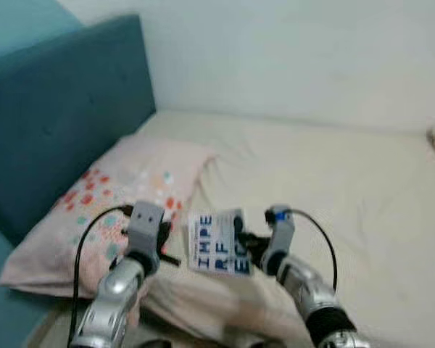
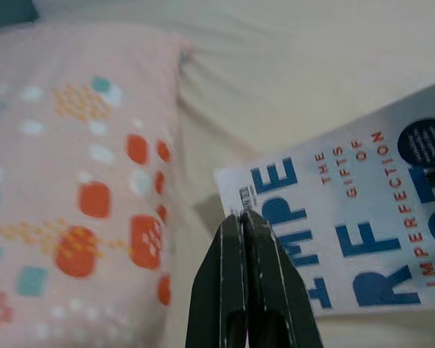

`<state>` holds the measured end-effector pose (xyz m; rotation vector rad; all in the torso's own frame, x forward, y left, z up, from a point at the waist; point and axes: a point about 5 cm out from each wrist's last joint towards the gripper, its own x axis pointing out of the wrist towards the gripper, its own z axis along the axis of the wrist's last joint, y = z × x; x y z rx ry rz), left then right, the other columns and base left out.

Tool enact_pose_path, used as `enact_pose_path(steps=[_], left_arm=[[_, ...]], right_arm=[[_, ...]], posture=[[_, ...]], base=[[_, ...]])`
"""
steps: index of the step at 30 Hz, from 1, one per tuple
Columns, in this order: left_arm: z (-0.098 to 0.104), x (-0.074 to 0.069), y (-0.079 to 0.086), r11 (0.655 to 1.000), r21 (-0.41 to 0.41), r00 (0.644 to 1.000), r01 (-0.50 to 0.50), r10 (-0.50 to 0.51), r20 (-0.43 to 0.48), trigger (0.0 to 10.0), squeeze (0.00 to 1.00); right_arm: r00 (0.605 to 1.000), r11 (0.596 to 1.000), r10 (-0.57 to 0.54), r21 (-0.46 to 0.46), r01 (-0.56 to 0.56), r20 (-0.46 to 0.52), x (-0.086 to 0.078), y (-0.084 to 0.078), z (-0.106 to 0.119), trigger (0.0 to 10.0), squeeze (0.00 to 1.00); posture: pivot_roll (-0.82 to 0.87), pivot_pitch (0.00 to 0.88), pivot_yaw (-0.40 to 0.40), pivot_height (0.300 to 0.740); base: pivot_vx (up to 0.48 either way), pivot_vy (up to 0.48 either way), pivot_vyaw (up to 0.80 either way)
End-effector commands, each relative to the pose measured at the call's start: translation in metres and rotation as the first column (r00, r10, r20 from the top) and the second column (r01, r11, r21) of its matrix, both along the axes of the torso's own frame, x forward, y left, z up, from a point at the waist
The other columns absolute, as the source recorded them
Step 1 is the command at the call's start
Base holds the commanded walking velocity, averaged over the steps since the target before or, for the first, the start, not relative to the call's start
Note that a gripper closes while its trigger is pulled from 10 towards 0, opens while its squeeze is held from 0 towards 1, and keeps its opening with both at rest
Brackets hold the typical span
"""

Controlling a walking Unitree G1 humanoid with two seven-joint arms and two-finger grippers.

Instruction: Clean up the room

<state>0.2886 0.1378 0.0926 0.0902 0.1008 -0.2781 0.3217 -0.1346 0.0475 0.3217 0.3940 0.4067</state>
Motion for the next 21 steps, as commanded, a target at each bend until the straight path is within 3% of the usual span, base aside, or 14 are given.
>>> enact_pose_path(steps=[1, 11, 17, 20, 21], left_arm=[[-0.004, -0.002, 0.002, 1.0, 0.013, 1.0, 0.003, -0.002, -0.024, 10.0, 0.0], [-0.003, -0.004, 0.003, 1.0, 0.016, 0.999, 0.02, -0.02, -0.029, 10.0, 0.0], [0.006, -0.004, 0.015, 1.0, 0.018, 1.0, -0.002, 0.002, 0.017, 10.0, 0.0], [0.014, -0.005, 0.024, 1.0, 0.01, 0.999, -0.019, 0.019, 0.048, 10.0, 0.0], [0.023, -0.006, 0.033, 1.0, -0.001, 0.996, -0.031, 0.031, 0.084, 10.0, 0.0]], right_arm=[[1.0, 1.0, 0.013, 0.01, -0.013, 0.014, 0.0, 0.005, 0.001, 10.0, 0.0], [1.0, 0.999, 0.008, 0.03, -0.009, 0.021, 0.003, 0.006, 0.005, 10.0, 0.0], [0.998, 0.995, 0.039, 0.089, -0.043, 0.042, 0.013, 0.006, 0.018, 10.0, 0.0], [0.998, 0.993, 0.055, 0.104, -0.058, 0.032, 0.017, 0.0, 0.021, 10.0, 0.0], [0.999, 0.991, 0.051, 0.121, -0.053, 0.014, 0.021, -0.011, 0.024, 10.0, 0.0]], posture=[[0.01, 0.058, -0.023, 0.596], [0.02, 0.083, -0.026, 0.596], [0.03, 0.11, -0.036, 0.596], [0.05, 0.129, -0.052, 0.596], [0.06, 0.145, -0.06, 0.596]], base=[[0.0, 0.0, 0.0], [0.0, 0.0, 0.0], [0.0, 0.0, 0.0], [0.0, 0.0, 0.0], [0.0, 0.0, 0.0]])
